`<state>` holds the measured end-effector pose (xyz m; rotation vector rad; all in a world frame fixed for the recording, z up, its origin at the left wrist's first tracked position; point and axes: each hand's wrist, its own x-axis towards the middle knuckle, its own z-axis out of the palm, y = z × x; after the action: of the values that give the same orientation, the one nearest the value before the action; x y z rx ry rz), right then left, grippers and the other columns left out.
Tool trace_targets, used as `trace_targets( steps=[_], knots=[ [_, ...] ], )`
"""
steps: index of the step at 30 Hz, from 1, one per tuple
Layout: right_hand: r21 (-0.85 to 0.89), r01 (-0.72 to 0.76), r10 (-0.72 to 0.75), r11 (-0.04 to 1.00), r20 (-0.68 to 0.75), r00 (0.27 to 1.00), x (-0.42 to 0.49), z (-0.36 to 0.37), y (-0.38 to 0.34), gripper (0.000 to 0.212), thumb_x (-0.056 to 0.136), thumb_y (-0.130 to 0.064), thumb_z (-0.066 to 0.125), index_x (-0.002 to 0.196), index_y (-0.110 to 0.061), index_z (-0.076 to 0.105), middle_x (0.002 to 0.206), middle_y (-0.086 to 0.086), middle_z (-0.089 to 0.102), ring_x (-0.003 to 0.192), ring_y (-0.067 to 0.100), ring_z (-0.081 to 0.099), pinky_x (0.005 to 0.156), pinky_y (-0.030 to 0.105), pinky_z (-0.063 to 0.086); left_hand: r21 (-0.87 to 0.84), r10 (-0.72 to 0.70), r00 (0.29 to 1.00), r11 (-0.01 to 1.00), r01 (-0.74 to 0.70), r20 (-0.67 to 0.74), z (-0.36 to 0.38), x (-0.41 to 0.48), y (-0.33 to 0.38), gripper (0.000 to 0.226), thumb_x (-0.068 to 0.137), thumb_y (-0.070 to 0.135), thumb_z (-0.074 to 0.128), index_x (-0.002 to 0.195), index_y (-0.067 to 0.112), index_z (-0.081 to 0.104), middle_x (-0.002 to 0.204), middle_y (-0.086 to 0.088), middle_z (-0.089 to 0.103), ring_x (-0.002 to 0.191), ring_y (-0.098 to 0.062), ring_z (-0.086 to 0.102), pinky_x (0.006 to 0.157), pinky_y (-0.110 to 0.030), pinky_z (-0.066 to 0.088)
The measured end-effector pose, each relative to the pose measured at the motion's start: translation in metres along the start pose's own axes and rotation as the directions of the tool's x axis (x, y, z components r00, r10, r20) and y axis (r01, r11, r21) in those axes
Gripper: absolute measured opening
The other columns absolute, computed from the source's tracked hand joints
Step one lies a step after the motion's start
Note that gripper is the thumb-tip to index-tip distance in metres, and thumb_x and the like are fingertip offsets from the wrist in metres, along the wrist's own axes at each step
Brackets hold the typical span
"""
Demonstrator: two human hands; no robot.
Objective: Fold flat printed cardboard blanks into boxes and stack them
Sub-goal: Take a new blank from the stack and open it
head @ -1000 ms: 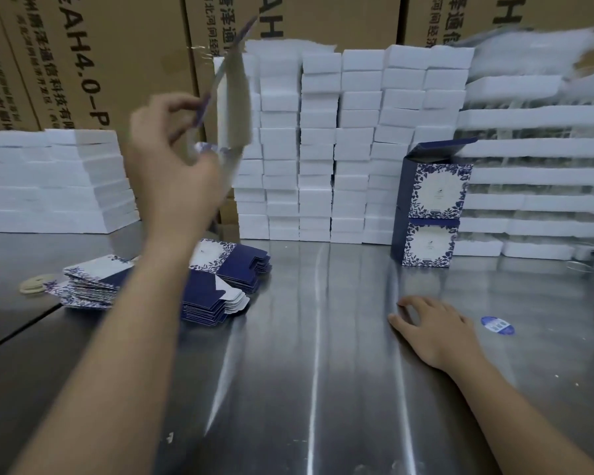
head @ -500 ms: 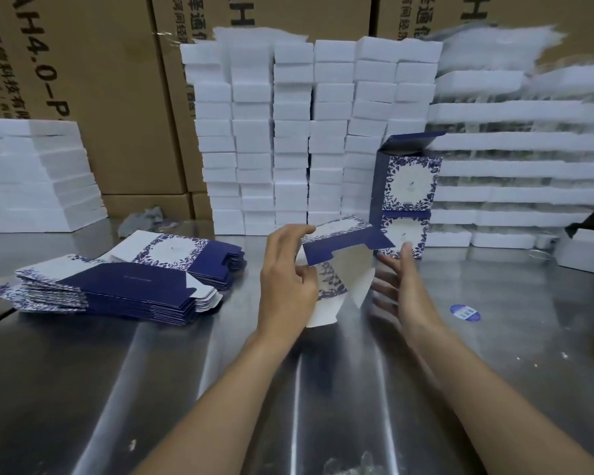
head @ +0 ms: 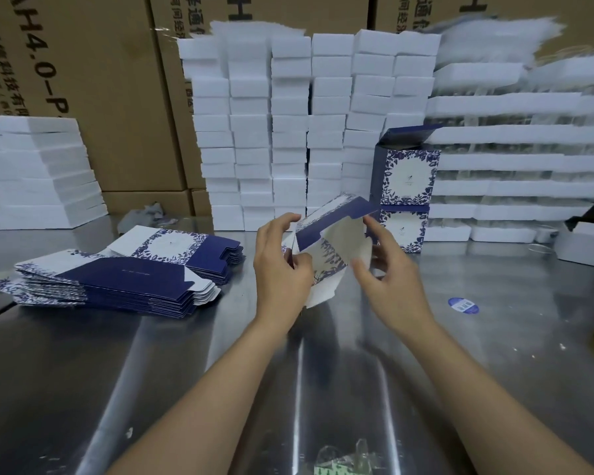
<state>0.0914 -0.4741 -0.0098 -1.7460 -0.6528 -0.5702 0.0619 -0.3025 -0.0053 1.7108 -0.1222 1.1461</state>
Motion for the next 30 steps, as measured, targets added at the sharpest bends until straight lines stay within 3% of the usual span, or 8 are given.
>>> trace_targets(
  steps=[4,7,10,13,17,21,25,30],
  knots=[
    [-0.282,0.000,-0.019,0.959,-0.066,0.998,0.001,-0.008,0.010,0.081,0.097,-0.009,0.051,0.152,-0.064,0.031,0.100,0.002,0.072,0.067,0.021,0.054,0.075,0.042,0.052,0.047,-0.141,0.990,0.989,0.142,-0.014,-0.010,0.011,-0.005,0.050,0.088,-0.001,0.065,0.121,0.035,0.064,0.127,0.006,0.061,0.121,-0.003,0.058,0.087,-0.009,0.045],
    [-0.298,-0.020,0.001,0.954,-0.065,0.998,0.002,-0.011,0.017,0.084,0.097,-0.005,0.050,0.157,-0.060,0.027,0.118,-0.018,0.067,0.088,0.017,0.057,0.079,0.035,0.045,-0.006,-0.424,0.904,0.905,0.425,0.049,-0.017,0.018,-0.011,0.031,0.099,0.011,0.068,0.123,0.029,0.066,0.123,-0.002,0.068,0.106,-0.014,0.070,0.090,-0.040,0.062],
    [-0.301,-0.037,0.032,0.953,-0.024,0.999,0.001,-0.011,0.025,0.088,0.097,0.001,0.050,0.162,-0.052,0.025,0.114,-0.026,0.055,0.100,0.015,0.053,0.086,0.035,0.044,-0.151,-0.597,0.789,0.775,0.614,0.142,-0.020,0.016,-0.010,0.031,0.102,0.007,0.063,0.126,0.027,0.064,0.100,-0.002,0.072,0.069,-0.005,0.073,0.055,-0.033,0.063],
    [-0.420,-0.015,0.044,0.907,0.060,0.997,-0.001,-0.011,0.028,0.096,0.093,0.004,0.048,0.160,-0.059,0.017,0.113,-0.008,0.048,0.095,0.021,0.051,0.084,0.044,0.050,-0.179,-0.588,0.787,0.767,0.616,0.187,-0.020,0.015,-0.008,0.045,0.102,-0.002,0.060,0.133,0.030,0.060,0.095,-0.005,0.072,0.062,-0.007,0.072,0.054,-0.032,0.063],
    [-0.465,-0.048,0.126,0.884,0.137,0.983,0.001,-0.013,0.032,0.096,0.090,0.005,0.048,0.154,-0.064,0.029,0.112,-0.009,0.040,0.093,0.014,0.050,0.089,0.042,0.053,-0.170,-0.584,0.767,0.755,0.634,0.267,-0.025,0.016,-0.010,0.057,0.100,-0.012,0.055,0.140,0.028,0.063,0.097,-0.003,0.078,0.066,-0.005,0.074,0.057,-0.031,0.063],
    [-0.530,-0.021,0.150,0.847,0.202,0.968,0.002,-0.016,0.036,0.091,0.091,0.005,0.047,0.152,-0.061,0.037,0.118,-0.008,0.040,0.101,0.010,0.045,0.096,0.040,0.051,-0.106,-0.557,0.738,0.767,0.633,0.380,-0.034,0.017,-0.020,0.069,0.104,-0.012,0.048,0.148,0.040,0.056,0.095,0.033,0.076,0.097,-0.015,0.076,0.086,-0.046,0.066],
    [-0.571,0.022,0.195,0.821,0.316,0.928,0.001,-0.018,0.042,0.091,0.091,0.008,0.044,0.152,-0.059,0.040,0.126,-0.005,0.045,0.117,0.017,0.048,0.099,0.038,0.049,-0.042,-0.589,0.618,0.705,0.708,0.521,-0.048,0.021,-0.025,0.069,0.101,-0.019,0.045,0.141,0.032,0.065,0.124,0.002,0.078,0.106,-0.023,0.078,0.090,-0.041,0.065],
    [-0.674,0.075,0.244,0.735,0.367,0.898,0.003,-0.020,0.045,0.094,0.088,0.010,0.042,0.149,-0.060,0.045,0.138,-0.007,0.046,0.129,0.018,0.045,0.093,0.031,0.045,0.094,-0.671,0.523,0.658,0.747,0.526,-0.071,0.029,-0.028,0.075,0.096,-0.020,0.026,0.121,0.027,0.079,0.126,0.002,0.076,0.108,-0.024,0.077,0.084,-0.040,0.066]
  ],
)
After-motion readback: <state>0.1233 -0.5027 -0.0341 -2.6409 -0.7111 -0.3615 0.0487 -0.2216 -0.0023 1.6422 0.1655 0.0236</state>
